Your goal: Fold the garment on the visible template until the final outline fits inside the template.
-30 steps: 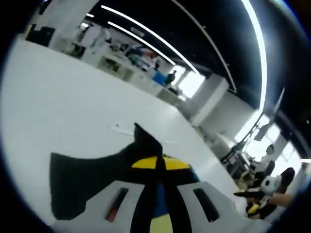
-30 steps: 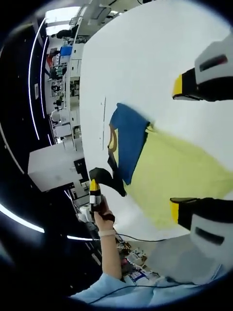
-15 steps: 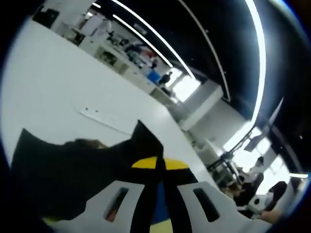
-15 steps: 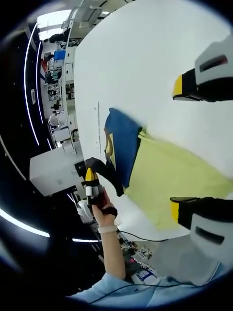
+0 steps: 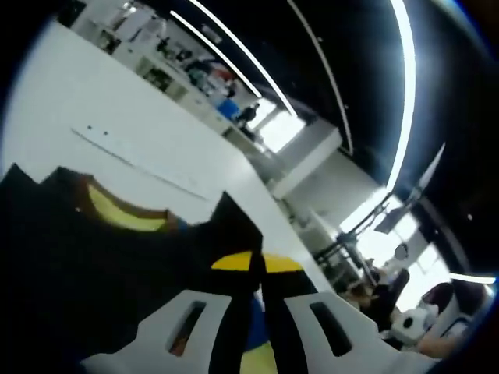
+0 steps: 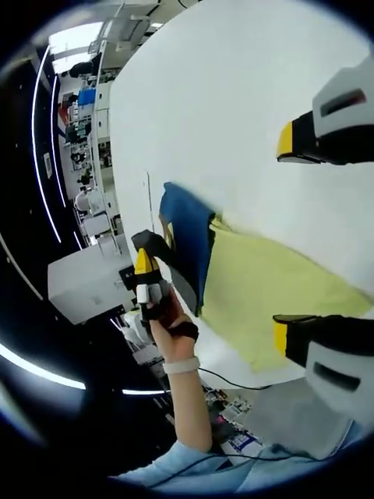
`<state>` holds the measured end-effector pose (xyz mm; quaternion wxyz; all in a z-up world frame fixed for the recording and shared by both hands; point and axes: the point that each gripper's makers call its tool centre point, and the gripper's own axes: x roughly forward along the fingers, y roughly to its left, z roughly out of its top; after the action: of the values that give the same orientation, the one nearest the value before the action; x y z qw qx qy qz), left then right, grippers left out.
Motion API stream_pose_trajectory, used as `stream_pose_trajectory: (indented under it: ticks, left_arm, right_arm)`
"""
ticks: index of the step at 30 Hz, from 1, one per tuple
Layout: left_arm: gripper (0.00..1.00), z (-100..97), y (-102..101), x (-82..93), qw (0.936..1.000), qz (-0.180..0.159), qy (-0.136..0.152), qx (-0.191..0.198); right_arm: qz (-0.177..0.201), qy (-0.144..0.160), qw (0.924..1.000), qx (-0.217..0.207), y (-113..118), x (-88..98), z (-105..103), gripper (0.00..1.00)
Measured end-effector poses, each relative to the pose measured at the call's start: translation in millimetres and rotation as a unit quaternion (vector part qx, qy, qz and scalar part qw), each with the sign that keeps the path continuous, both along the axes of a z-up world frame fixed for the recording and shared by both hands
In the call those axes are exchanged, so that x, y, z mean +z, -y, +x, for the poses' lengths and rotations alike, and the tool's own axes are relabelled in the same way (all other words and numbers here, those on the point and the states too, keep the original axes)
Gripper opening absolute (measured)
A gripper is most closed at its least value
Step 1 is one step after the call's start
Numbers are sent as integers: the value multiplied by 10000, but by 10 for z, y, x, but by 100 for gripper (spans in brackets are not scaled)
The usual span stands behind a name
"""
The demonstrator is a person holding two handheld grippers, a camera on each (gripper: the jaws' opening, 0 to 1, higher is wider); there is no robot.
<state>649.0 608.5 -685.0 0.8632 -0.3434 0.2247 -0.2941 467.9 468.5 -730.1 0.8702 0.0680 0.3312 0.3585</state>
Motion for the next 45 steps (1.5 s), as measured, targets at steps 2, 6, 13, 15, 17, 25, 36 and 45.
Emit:
stream_pose_trajectory:
  ticks: [2,6,13,15,17,25,36,45]
  left_arm:
    - [0,-38,83,-42,9999,50,2,-108]
    - [0,-104,209,-205,9994,52,-153,-304]
    - [0,-150,196,-489,9980,216,-399,-431]
    - [0,-150,200,-504,9979,223,-401,-457]
    - [0,-141,207,-522,9976,247,-407,-493]
    - [29,-252,333,-456,9947,424,100,-935]
    - [47,-301,225,-279,9892,574,540,-1234]
    - [47,-250,-84,-195,9892,647,582,-1177]
  right_arm:
    - [-10,-21,10000,13,-12,-13,16,78]
    - [32,-18,10000,-12,-43,-1,70,77]
    - [156,5,9999,-43,-136,20,179,76]
    - [163,1,9999,-32,-161,25,183,76]
    - [179,-3,9998,-36,-172,28,191,76]
    - [198,7,9998,-49,-187,48,218,76]
    - [239,95,9997,-25,-297,93,349,75]
    - [268,275,9992,-118,-430,185,682,66]
